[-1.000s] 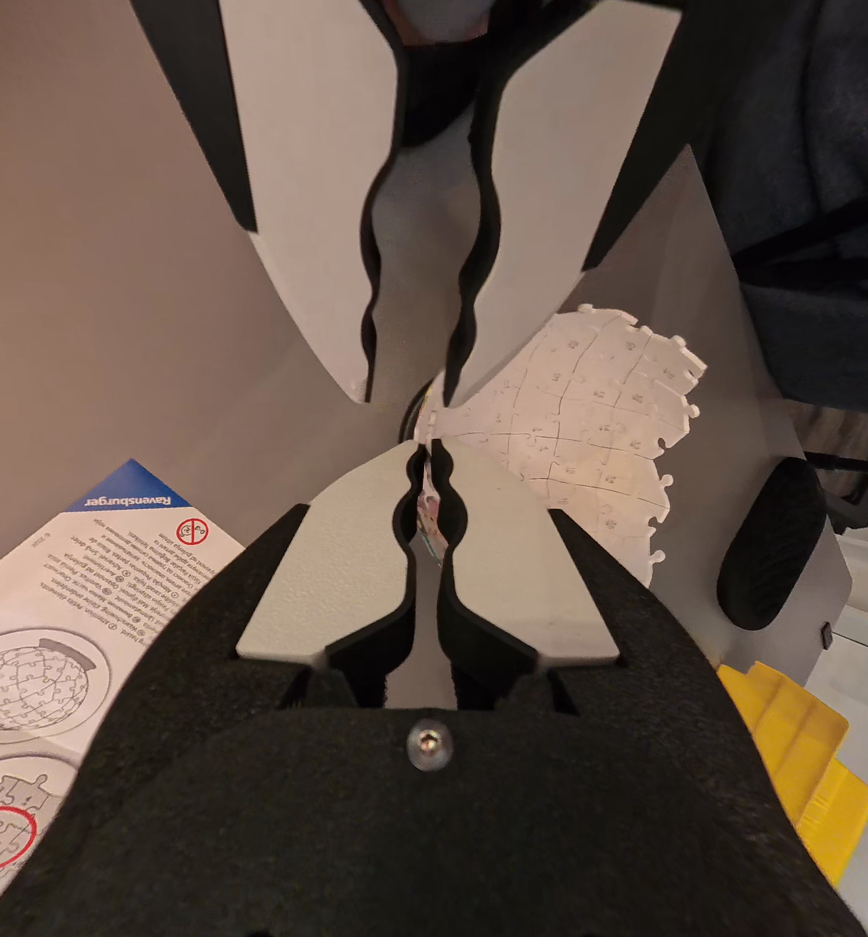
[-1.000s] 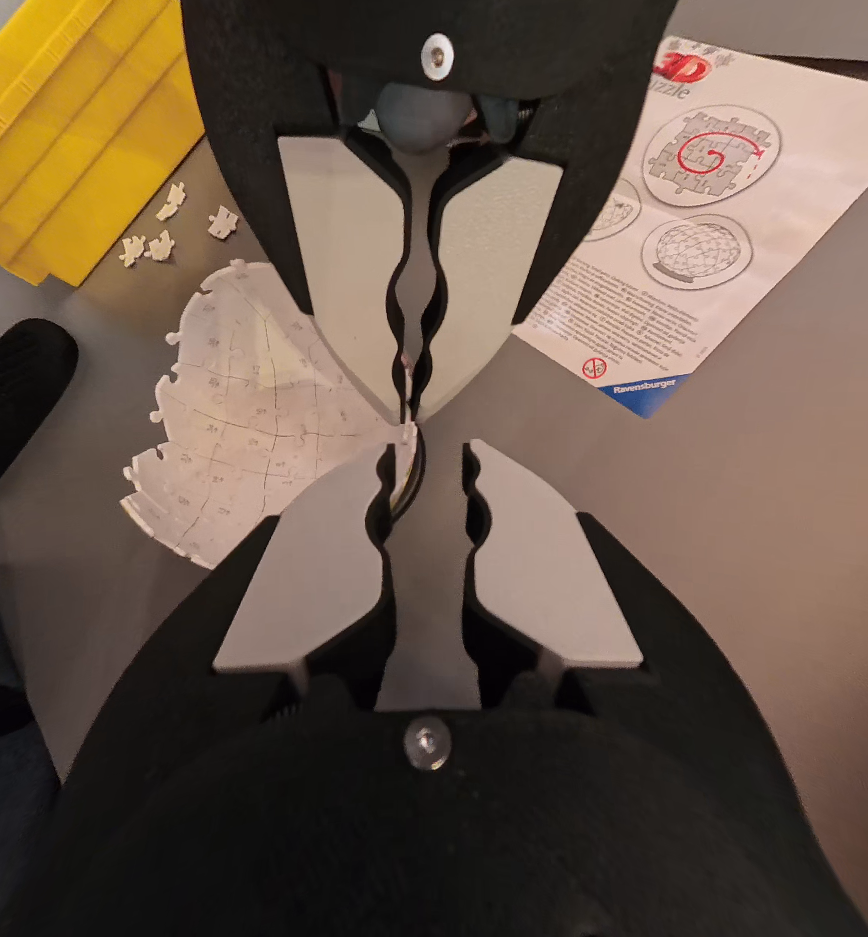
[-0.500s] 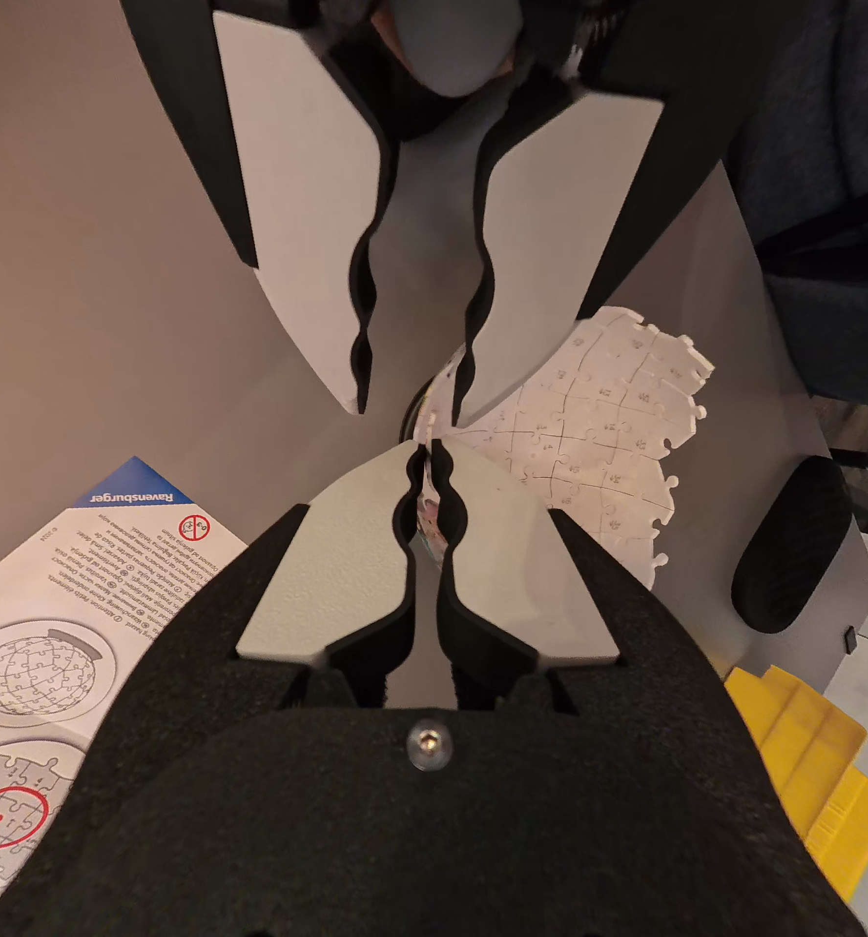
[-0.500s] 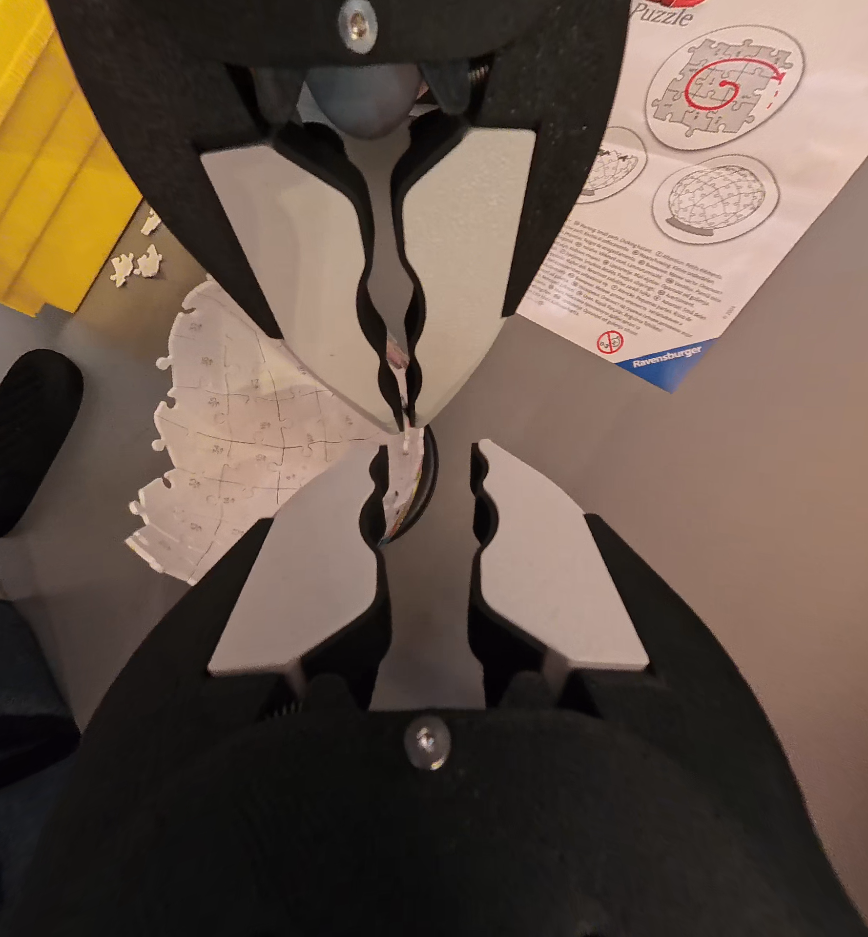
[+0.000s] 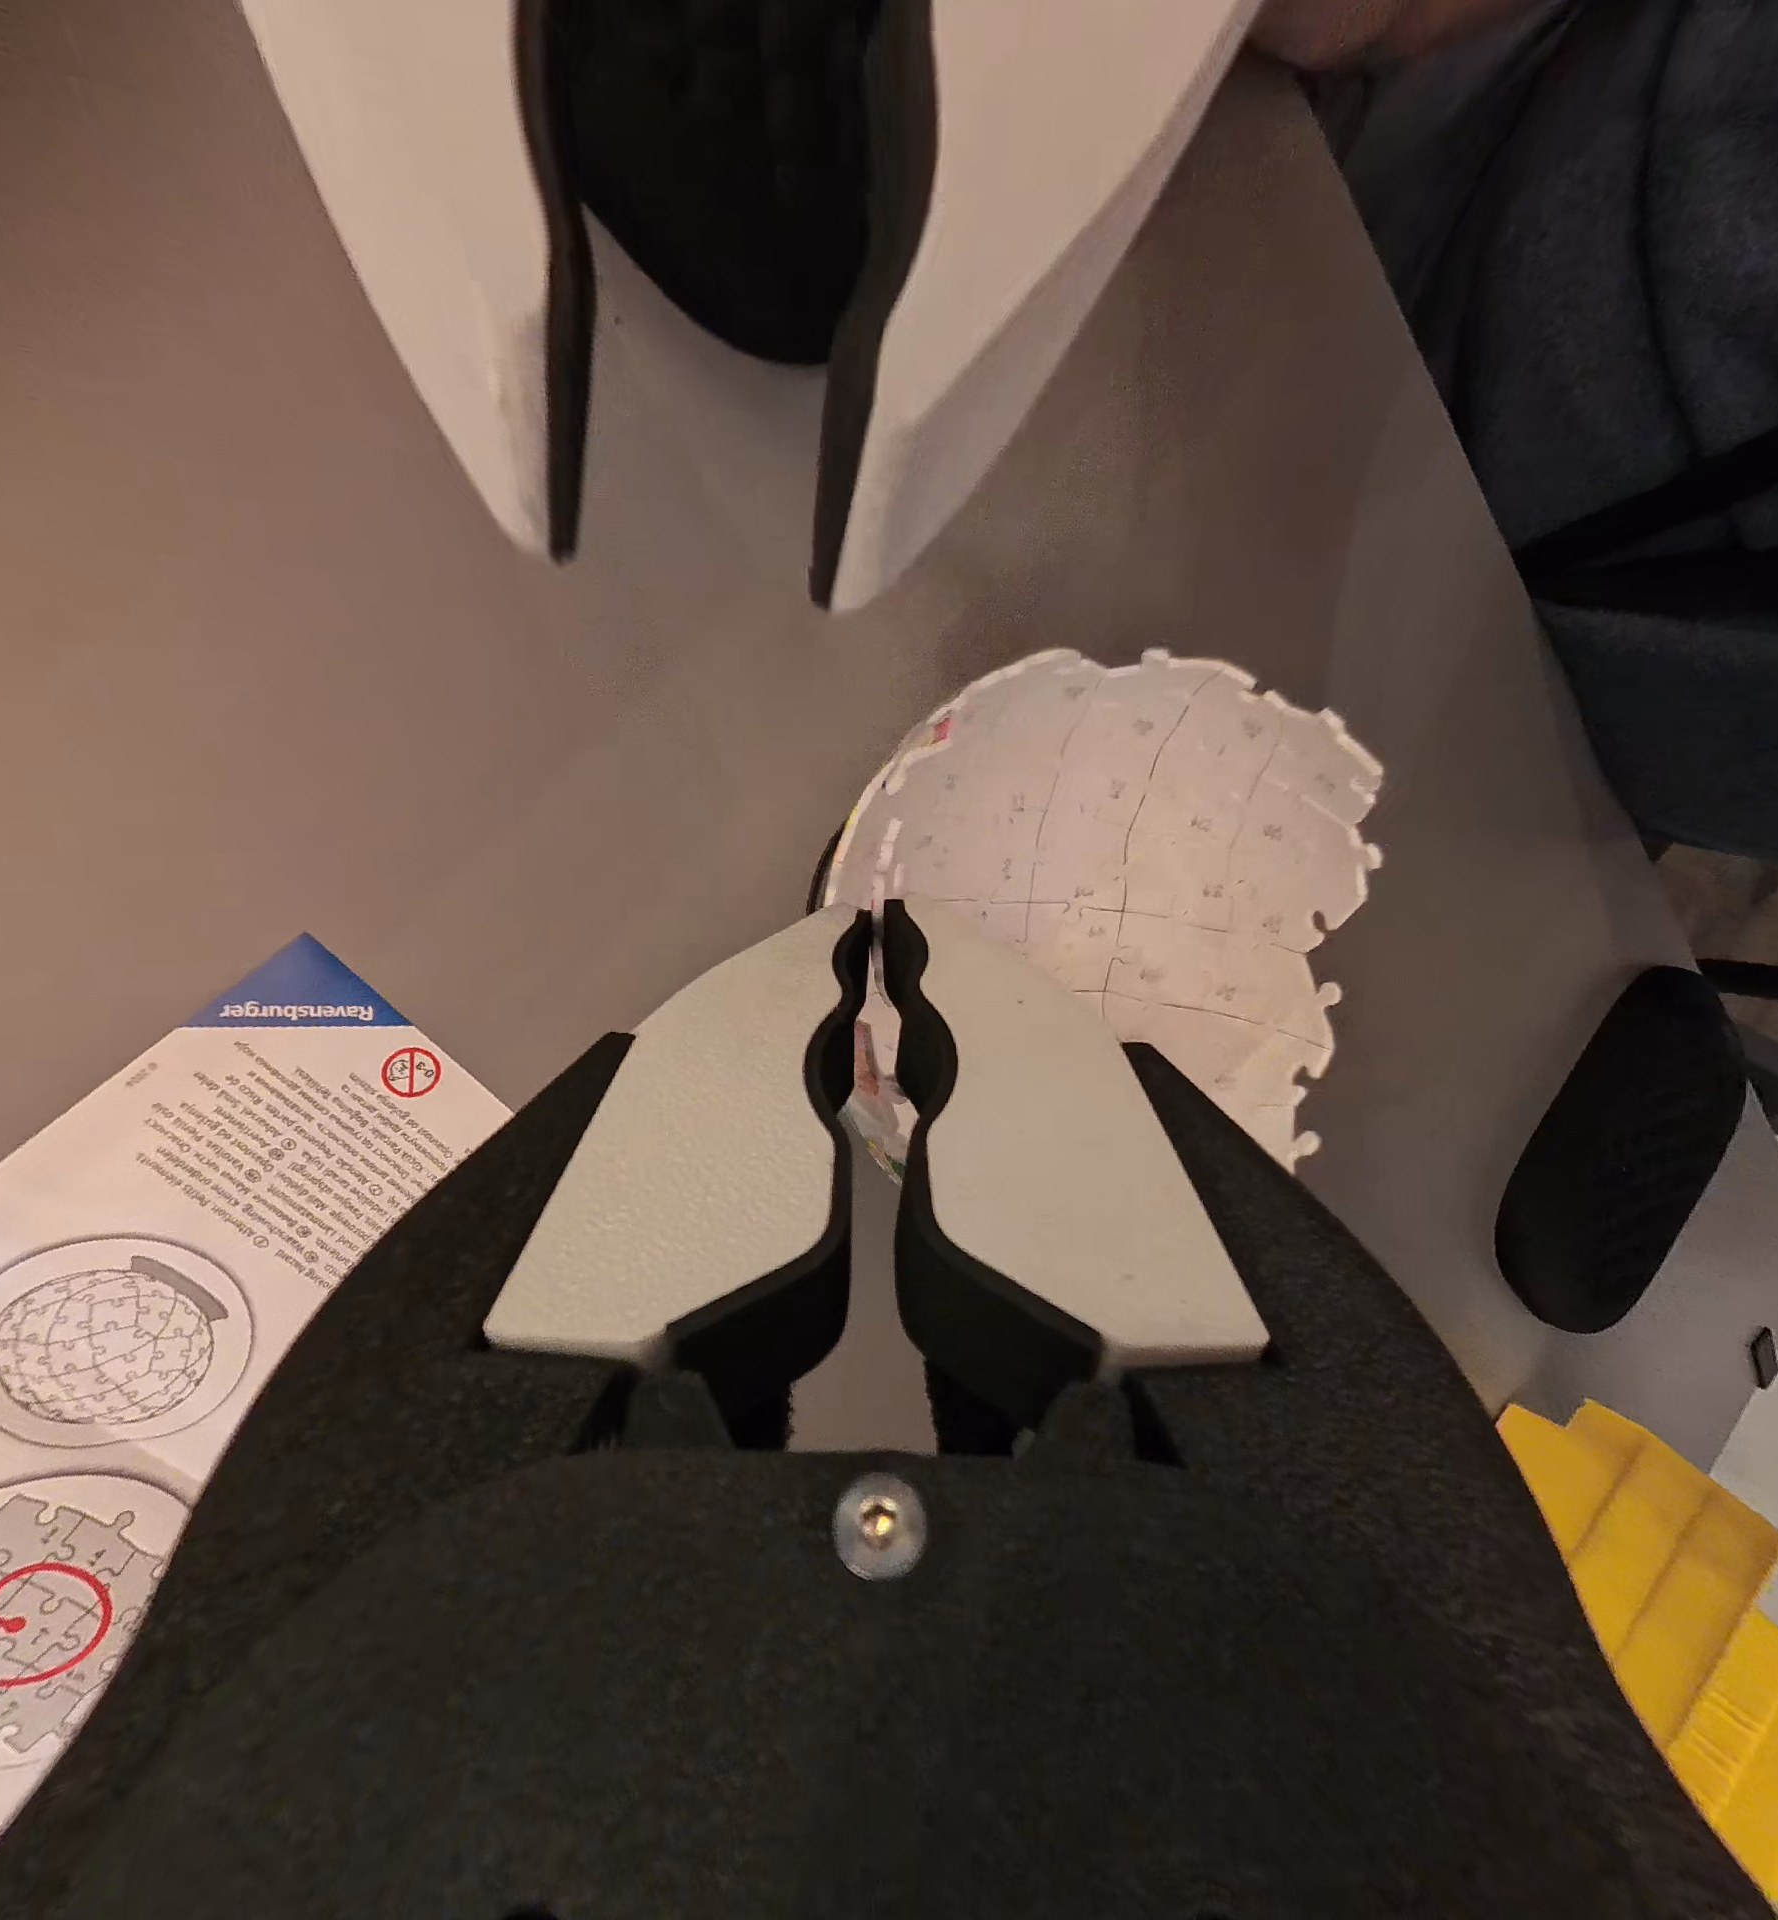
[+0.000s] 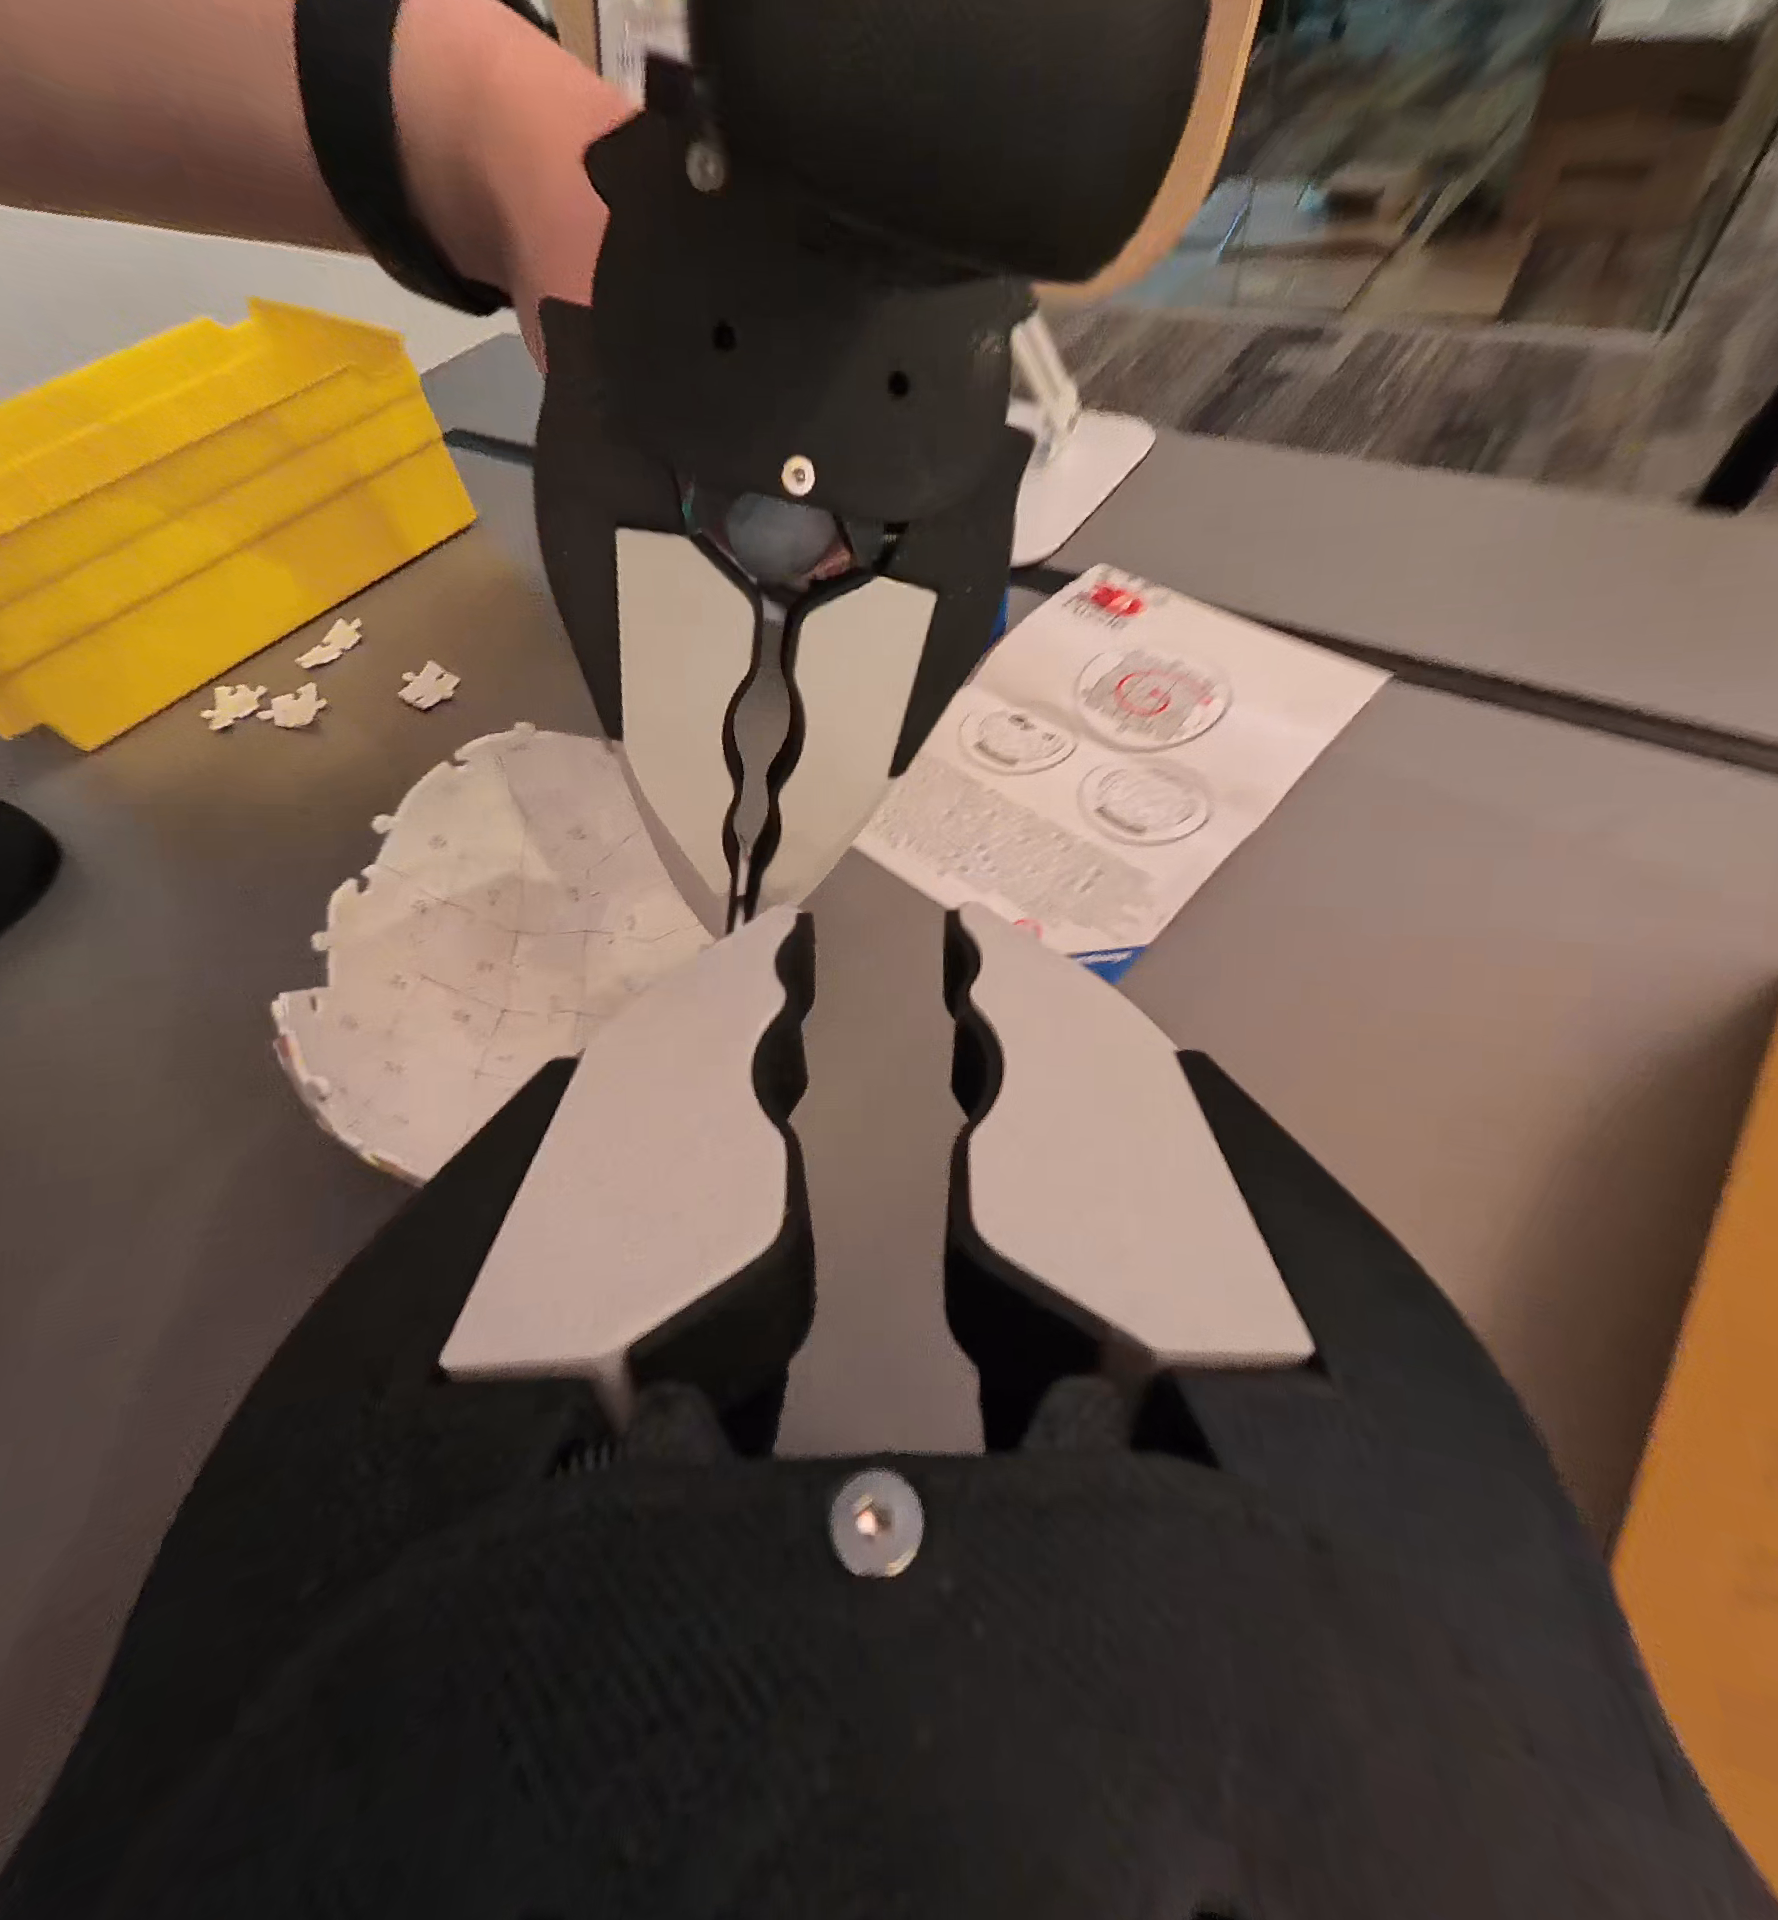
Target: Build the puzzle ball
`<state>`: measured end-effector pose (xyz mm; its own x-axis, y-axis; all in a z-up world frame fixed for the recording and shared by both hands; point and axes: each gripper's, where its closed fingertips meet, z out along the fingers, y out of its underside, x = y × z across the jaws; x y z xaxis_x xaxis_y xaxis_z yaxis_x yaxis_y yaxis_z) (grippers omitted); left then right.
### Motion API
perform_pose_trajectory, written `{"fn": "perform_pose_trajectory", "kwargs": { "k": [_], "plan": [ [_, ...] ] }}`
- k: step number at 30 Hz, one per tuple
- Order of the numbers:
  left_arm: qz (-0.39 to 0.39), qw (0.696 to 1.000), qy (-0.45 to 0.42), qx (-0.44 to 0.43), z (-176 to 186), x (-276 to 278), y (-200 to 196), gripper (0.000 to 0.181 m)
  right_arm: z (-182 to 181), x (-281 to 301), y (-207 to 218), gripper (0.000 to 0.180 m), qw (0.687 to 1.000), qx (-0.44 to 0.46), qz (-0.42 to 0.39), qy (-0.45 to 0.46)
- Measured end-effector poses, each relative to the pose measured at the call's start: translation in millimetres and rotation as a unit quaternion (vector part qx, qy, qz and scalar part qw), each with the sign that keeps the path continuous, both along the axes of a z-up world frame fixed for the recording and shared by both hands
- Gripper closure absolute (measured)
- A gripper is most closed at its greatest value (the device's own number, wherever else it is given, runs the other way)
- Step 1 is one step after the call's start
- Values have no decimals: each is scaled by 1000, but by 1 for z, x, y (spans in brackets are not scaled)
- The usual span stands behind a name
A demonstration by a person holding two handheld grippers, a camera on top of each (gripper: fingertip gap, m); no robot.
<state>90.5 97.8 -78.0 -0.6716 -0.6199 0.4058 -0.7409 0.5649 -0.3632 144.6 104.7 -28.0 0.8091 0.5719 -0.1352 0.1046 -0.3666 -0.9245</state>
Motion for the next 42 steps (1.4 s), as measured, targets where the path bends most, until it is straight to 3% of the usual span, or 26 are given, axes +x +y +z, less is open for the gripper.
{"fn": "perform_pose_trajectory", "kwargs": {
  "k": [4,6,10,15,20,24,25,30,34,40,42],
  "plan": [
    [8,1000,-24,3,17,4,-3,179,39,4,-23,149,990,144,-12,-3],
    [14,999,-40,8,28,5,-6,179,49,-3,-45,142,978,205,14,42],
    [32,997,-62,22,51,4,-11,179,20,0,-66,177,988,134,5,80],
    [46,995,-76,46,68,-2,-21,179,43,3,-95,180,967,234,-27,96],
    [51,993,-84,67,73,-7,-31,179,68,-20,-122,178,939,280,82,180],
    [60,992,-83,75,71,-9,-35,179,100,-34,-162,179,844,249,312,358],
    [59,992,-81,80,69,-11,-35,179,104,-32,-157,179,839,241,315,374],
    [55,991,-63,99,55,-18,-34,179,94,-31,-111,180,916,248,204,242],
    [49,992,-55,105,44,-20,-34,179,116,-19,-103,180,916,315,145,200],
    [42,992,-45,111,31,-17,-29,179,135,-10,-101,178,883,272,236,302],
    [43,992,-42,108,28,-16,-27,179,120,-13,-86,145,892,241,250,289]
  ]
}}
